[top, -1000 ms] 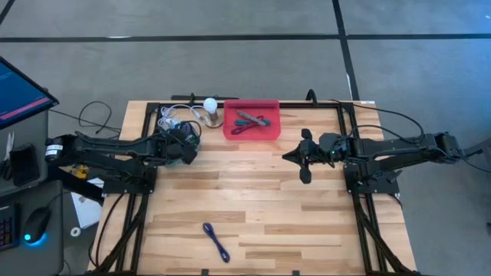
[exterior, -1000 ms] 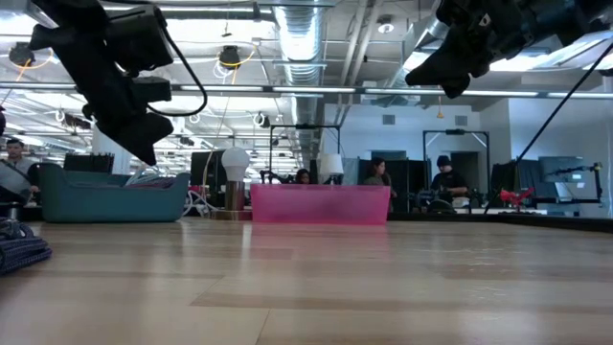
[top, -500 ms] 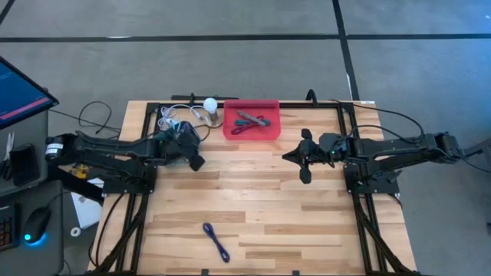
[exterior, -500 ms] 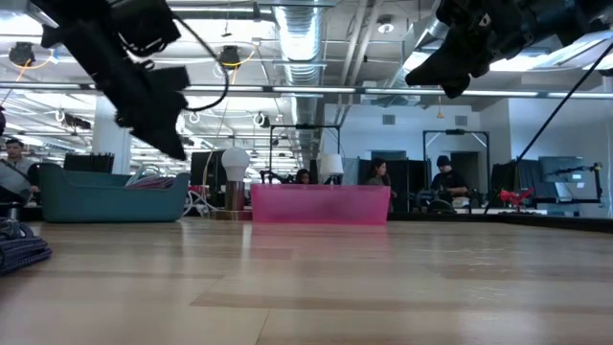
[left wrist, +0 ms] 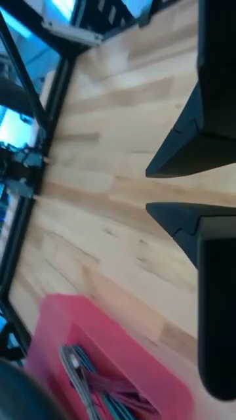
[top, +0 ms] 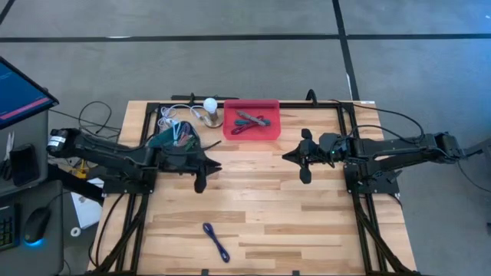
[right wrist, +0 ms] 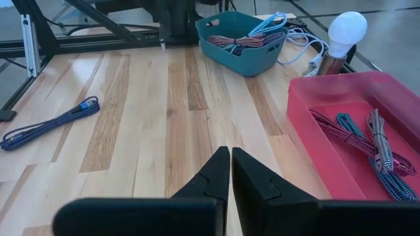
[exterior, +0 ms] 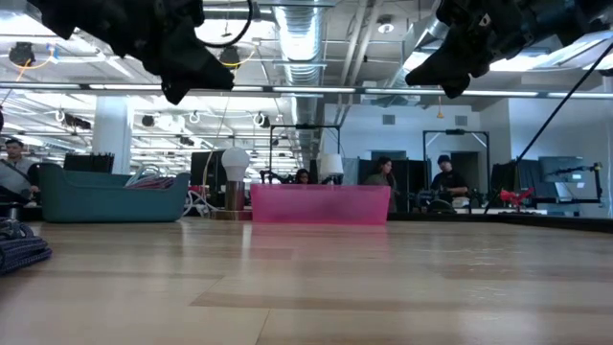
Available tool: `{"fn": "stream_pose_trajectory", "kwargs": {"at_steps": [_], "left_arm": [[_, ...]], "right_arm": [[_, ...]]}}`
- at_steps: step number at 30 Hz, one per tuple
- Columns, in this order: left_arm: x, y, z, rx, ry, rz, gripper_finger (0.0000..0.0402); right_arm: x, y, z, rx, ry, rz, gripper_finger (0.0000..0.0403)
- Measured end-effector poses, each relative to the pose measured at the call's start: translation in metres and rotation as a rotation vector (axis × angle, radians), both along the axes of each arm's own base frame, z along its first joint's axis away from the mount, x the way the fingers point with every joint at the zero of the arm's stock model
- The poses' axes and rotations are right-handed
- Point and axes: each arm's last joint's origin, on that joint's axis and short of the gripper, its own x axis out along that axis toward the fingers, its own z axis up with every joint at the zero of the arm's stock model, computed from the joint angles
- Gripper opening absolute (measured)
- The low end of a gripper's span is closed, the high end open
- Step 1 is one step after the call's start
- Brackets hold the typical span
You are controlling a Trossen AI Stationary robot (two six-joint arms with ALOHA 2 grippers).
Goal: Pick & Place USB Port
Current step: Put the black and violet USB cable into the pink bin
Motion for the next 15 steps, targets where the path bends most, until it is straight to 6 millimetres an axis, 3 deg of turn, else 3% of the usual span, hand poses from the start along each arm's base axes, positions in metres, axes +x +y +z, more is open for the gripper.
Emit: {"fn": "stream_pose_trajectory", "kwargs": {"at_steps": [15], "left_arm": [[0.005, 0.001, 0.015, 0.03, -0.156, -0.021, 0.0063]], "right_arm": [[0.0, 0.0, 0.001, 0.0, -0.01, 0.0, 0.001]]}}
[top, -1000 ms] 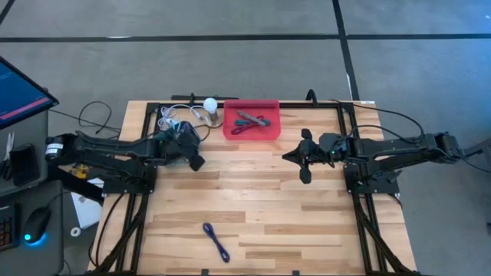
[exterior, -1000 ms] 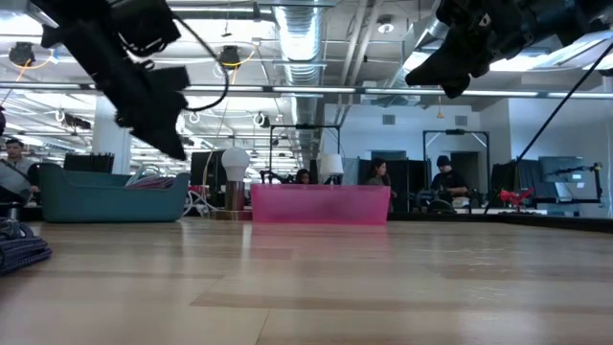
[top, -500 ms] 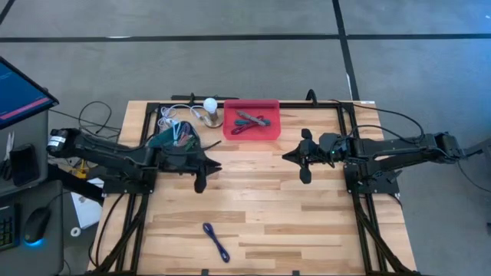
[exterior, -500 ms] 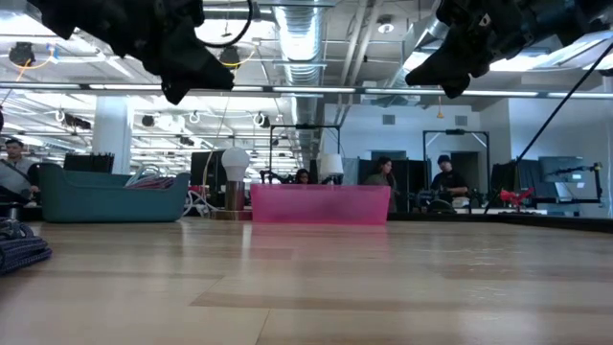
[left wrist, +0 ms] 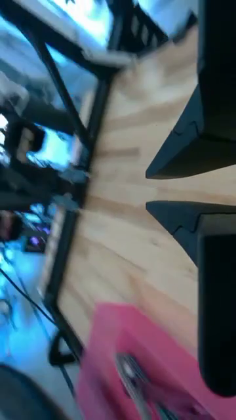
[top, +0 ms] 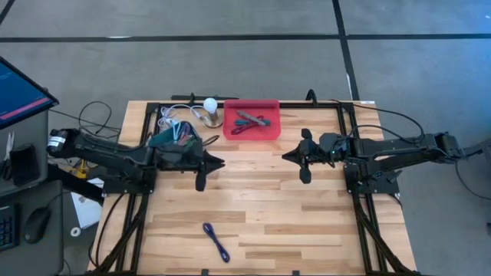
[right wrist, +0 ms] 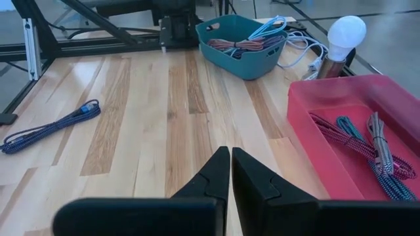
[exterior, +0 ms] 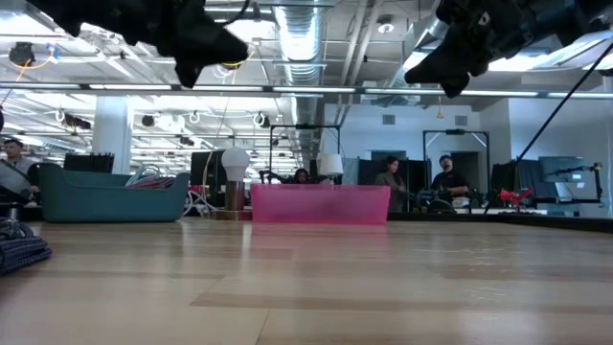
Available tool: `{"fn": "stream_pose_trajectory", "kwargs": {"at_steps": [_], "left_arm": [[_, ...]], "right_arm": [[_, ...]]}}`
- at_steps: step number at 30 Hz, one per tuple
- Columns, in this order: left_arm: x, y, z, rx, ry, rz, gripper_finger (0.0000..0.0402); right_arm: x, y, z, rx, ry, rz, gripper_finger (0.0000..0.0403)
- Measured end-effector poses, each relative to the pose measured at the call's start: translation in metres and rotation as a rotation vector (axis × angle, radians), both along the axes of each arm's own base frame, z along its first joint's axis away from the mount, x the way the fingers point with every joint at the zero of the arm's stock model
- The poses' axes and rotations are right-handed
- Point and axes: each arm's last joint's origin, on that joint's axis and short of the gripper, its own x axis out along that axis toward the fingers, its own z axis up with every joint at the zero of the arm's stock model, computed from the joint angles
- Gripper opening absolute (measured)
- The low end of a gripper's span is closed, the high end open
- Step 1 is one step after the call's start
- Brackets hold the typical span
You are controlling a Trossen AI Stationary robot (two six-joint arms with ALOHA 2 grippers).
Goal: Pick & Place USB Port
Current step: Put the black and violet USB cable into the pink bin
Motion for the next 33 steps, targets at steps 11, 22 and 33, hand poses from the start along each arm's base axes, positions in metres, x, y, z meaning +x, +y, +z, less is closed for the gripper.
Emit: {"fn": "stream_pose_trajectory", "kwargs": {"at_steps": [11, 22, 33], "left_arm": [[0.011, -0.015, -0.005, 0.011, -0.028, -0.176, 0.0034], [0.016, -0.016, -0.016, 0.083, 0.036, -0.192, 0.0006], [0.01, -0.04, -0.017, 0.227, 0.153, -0.196, 0.0006]], "right_arm": [[0.0, 0.0, 0.001, 0.0, -0.009, 0.0, 0.001], [0.002, -0.001, 0.007, -0.002, -0.075, -0.004, 0.001], [0.002, -0.001, 0.007, -0.002, -0.077, -0.003, 0.001]]}}
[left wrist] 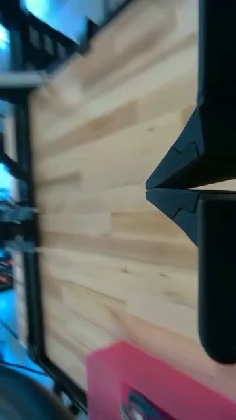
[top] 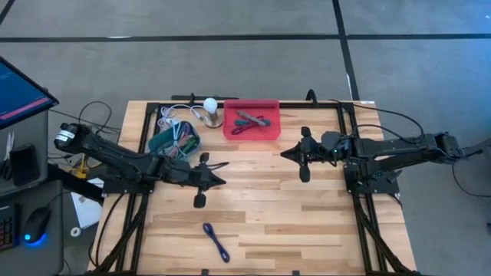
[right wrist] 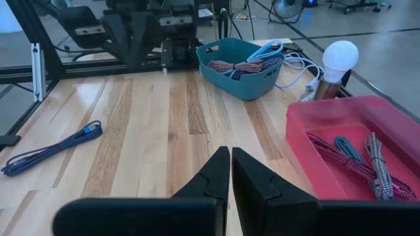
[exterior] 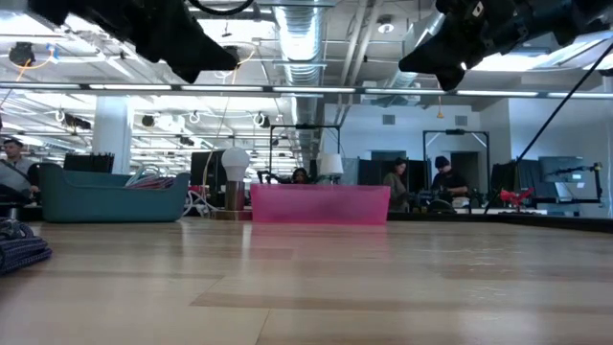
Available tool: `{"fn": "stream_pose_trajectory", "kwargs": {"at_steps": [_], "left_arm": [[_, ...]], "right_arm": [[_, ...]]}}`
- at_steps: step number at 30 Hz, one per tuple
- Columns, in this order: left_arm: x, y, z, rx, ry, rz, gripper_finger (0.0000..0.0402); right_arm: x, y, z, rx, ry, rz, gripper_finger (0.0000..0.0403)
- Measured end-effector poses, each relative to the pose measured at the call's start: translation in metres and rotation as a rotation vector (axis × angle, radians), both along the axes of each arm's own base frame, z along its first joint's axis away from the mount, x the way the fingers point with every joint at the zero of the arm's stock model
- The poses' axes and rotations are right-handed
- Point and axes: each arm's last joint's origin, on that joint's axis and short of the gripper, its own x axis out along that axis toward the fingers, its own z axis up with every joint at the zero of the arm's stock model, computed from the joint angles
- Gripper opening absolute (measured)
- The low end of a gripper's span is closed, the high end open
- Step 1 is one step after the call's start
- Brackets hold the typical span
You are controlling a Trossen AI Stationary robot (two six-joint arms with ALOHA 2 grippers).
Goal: Pick & Place USB Port
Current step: Put the black and violet USB cable into the pink bin
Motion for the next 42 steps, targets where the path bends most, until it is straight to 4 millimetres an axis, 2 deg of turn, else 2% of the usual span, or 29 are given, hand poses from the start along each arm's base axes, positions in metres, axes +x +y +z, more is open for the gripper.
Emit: {"fn": "stream_pose_trajectory", "kwargs": {"at_steps": [10, 15, 22, 26, 32, 42], "left_arm": [[0.001, -0.009, 0.02, 0.063, 0.101, 0.01, 0.0008], [0.009, -0.018, 0.012, 0.087, 0.154, -0.009, 0.0005], [0.031, -0.032, -0.015, 0.183, 0.347, -0.045, 0.0006], [0.036, -0.039, -0.011, 0.198, 0.383, -0.068, 0.0006], [0.035, -0.06, 0.008, 0.156, 0.379, -0.161, 0.0005], [0.021, -0.069, 0.008, -0.096, 0.539, -0.021, 0.0005]], "right_arm": [[0.0, 0.0, 0.0, 0.0, 0.004, 0.0, 0.001], [0.0, 0.0, 0.0, 0.001, 0.005, 0.0, 0.001], [0.0, 0.0, -0.001, 0.001, 0.009, -0.001, 0.001], [0.0, -0.001, -0.001, 0.001, 0.015, -0.005, 0.001], [-0.002, -0.001, -0.005, 0.017, 0.049, -0.011, 0.0011], [-0.004, -0.001, -0.009, 0.076, 0.096, -0.033, 0.0011]]}}
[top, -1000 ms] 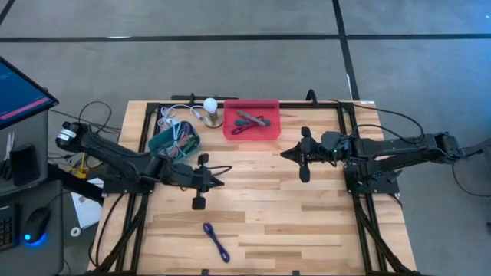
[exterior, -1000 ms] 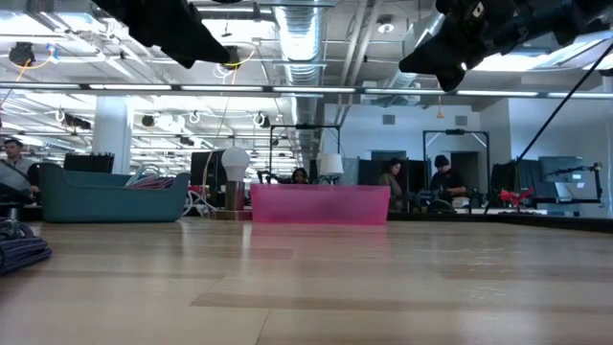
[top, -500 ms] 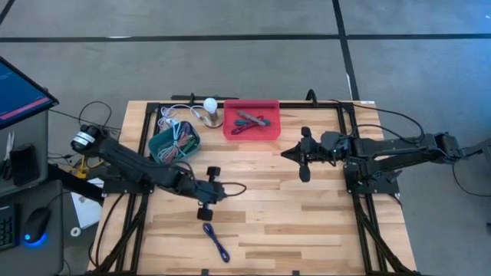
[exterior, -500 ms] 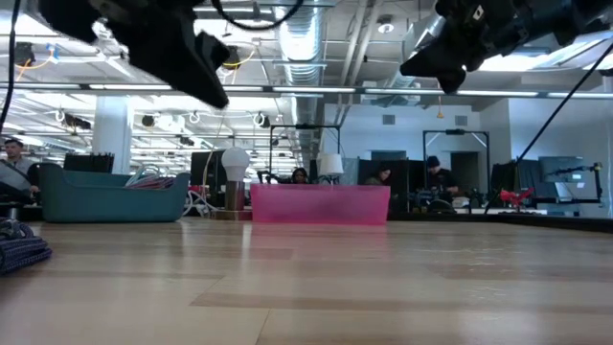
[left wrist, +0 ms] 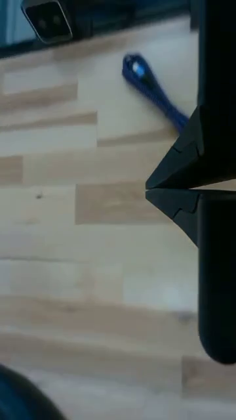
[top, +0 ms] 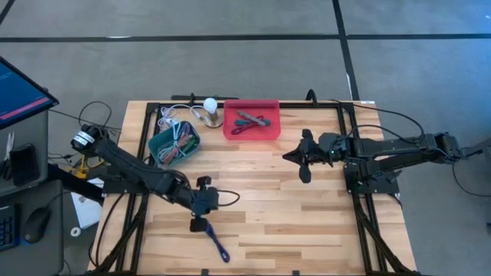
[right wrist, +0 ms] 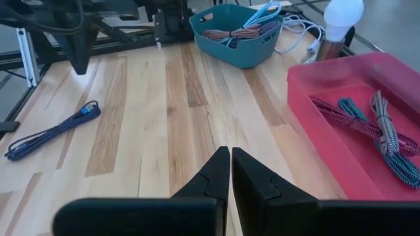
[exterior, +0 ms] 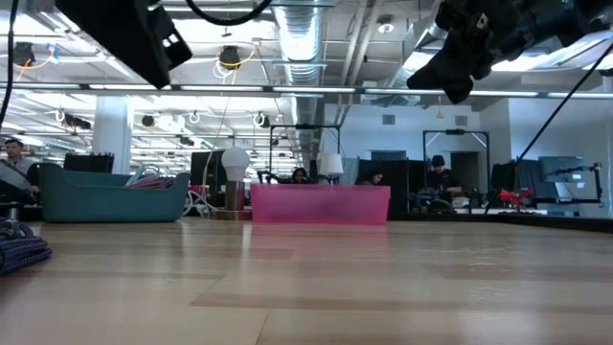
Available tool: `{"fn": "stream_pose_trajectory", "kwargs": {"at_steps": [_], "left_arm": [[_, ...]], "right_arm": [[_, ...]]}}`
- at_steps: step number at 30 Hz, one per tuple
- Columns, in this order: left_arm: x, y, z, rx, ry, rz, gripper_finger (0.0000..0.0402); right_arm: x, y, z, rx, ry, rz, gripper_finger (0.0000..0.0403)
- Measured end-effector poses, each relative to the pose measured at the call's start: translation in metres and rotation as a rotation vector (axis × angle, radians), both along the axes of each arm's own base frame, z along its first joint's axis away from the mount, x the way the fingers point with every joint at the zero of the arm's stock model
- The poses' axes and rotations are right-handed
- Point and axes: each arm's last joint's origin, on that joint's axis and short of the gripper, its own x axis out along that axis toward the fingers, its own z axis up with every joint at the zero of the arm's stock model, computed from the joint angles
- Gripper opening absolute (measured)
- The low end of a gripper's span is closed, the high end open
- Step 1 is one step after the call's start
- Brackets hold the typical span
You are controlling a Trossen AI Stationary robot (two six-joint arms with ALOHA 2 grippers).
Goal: Pick & Place USB Port
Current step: Put the black and violet USB cable into the pink bin
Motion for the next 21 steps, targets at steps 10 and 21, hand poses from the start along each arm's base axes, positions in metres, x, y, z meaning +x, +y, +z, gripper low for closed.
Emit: {"fn": "stream_pose_trajectory", "kwargs": {"at_steps": [10, 21], "left_arm": [[-0.004, -0.019, -0.013, 0.008, 0.04, -0.016, 0.0004], [0.002, -0.033, -0.048, -0.01, 0.212, -0.136, 0.002]], "right_arm": [[0.0, 0.0, 0.0, 0.004, 0.002, -0.002, 0.0011], [0.0, 0.0, 0.0, 0.025, -0.001, -0.012, 0.0011]]}}
